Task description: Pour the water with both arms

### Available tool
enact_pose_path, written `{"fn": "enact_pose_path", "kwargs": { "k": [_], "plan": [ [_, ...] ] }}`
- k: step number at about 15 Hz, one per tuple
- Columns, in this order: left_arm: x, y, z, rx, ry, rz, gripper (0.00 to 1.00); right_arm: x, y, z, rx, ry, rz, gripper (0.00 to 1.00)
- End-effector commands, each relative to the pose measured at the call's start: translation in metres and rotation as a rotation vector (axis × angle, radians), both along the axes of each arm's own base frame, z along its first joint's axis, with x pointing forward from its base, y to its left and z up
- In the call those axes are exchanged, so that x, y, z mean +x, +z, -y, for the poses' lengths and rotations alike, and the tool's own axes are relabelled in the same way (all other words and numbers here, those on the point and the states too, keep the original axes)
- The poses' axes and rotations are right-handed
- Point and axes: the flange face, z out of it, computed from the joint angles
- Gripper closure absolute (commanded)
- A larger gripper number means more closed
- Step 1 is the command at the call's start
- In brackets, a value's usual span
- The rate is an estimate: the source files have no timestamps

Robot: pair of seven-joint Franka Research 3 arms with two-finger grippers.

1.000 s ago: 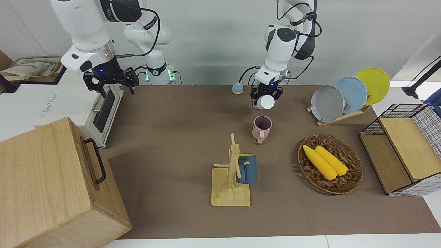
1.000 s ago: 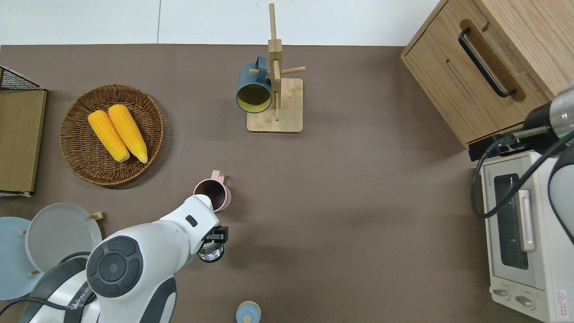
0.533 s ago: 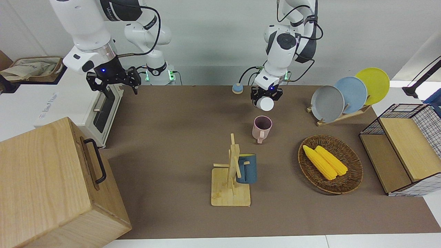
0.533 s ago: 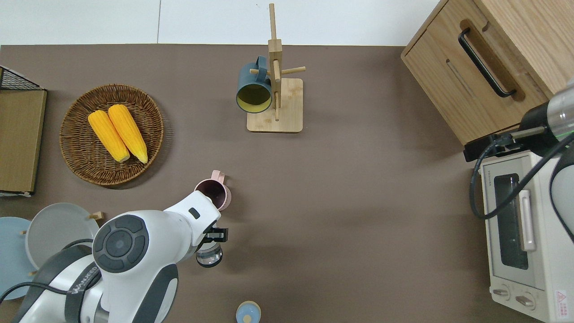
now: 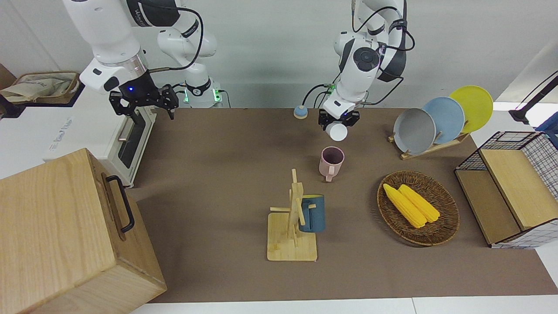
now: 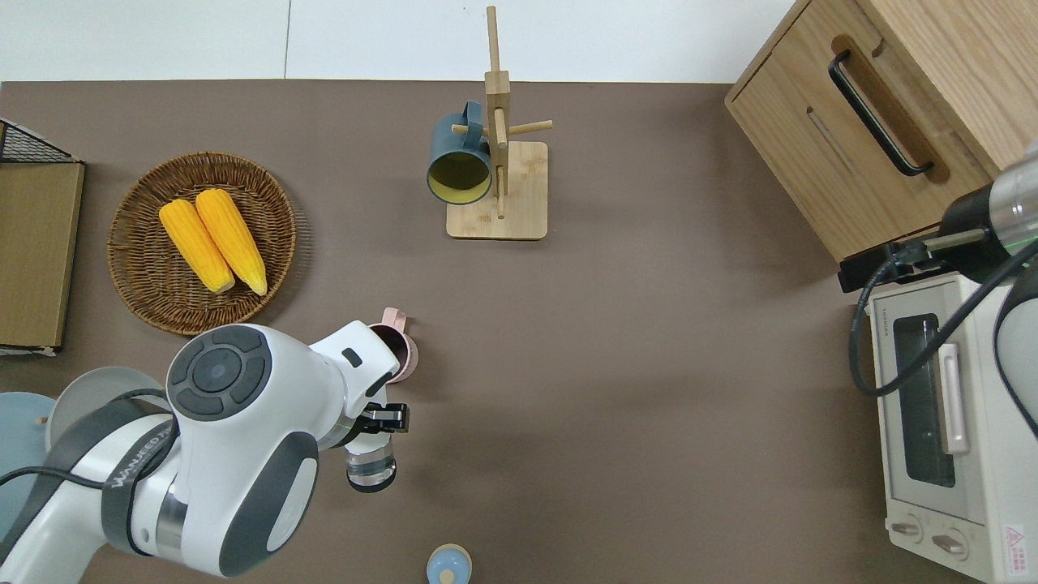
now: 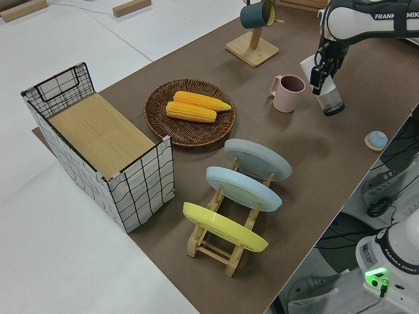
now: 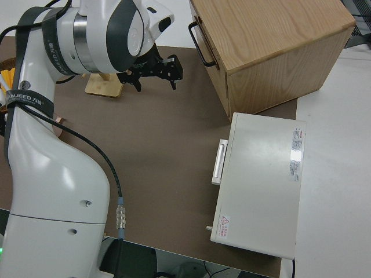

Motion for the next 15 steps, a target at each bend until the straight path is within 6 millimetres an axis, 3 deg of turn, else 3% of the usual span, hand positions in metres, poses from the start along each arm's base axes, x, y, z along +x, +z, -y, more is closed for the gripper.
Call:
{"fn": "enact_pose_path", "kwargs": {
  "k": [1, 15],
  "plan": [
    [0.0099, 0.0105, -0.0019, 0.002, -0.008, -0.038, 1.0, -0.0028, 0.003, 0.0019, 0.016, 0.008, 0.001, 0.011],
    [0.0119, 0.0055, -0.0005, 0.017, -0.014, -0.102, 1.0, -0.0029, 0.003, 0.0011, 0.016, 0.009, 0.001, 0.011]
  ]
}}
